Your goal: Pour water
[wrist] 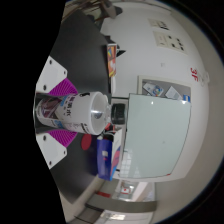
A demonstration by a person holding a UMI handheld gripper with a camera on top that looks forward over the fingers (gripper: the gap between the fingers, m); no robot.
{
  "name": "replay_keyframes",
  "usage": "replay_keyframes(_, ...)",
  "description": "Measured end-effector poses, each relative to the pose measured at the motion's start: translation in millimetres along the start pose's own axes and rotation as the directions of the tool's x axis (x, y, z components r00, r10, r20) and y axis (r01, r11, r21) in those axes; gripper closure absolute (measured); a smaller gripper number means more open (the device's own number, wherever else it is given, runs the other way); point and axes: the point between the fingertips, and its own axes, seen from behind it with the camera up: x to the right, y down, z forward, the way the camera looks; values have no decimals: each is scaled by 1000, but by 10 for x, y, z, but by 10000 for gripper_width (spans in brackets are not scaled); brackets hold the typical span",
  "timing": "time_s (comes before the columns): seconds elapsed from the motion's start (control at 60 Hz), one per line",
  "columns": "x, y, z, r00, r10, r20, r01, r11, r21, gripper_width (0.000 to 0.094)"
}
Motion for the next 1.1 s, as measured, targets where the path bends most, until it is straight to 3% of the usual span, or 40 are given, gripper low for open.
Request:
replay_keyframes(0.217, 1100, -492, 10, 906, -352, -236, 347, 936, -66, 559)
replay_keyframes(0.45, 1951, -1780, 487, 510, -757, -408, 777, 609, -158, 561)
replay_keyframes(0.583, 1712, -2320, 934, 184, -892, -413, 942, 280, -184, 558)
replay_keyframes(0.683, 1311, -2454, 1221, -85, -911, -404, 982, -9, -188, 560)
replay_keyframes(0.933, 531, -2015, 1809, -557, -773, -302, 829, -538, -152, 555)
replay_keyframes(1.1, 445, -1735, 1999, -674, -691, -262, 733, -669, -123, 556)
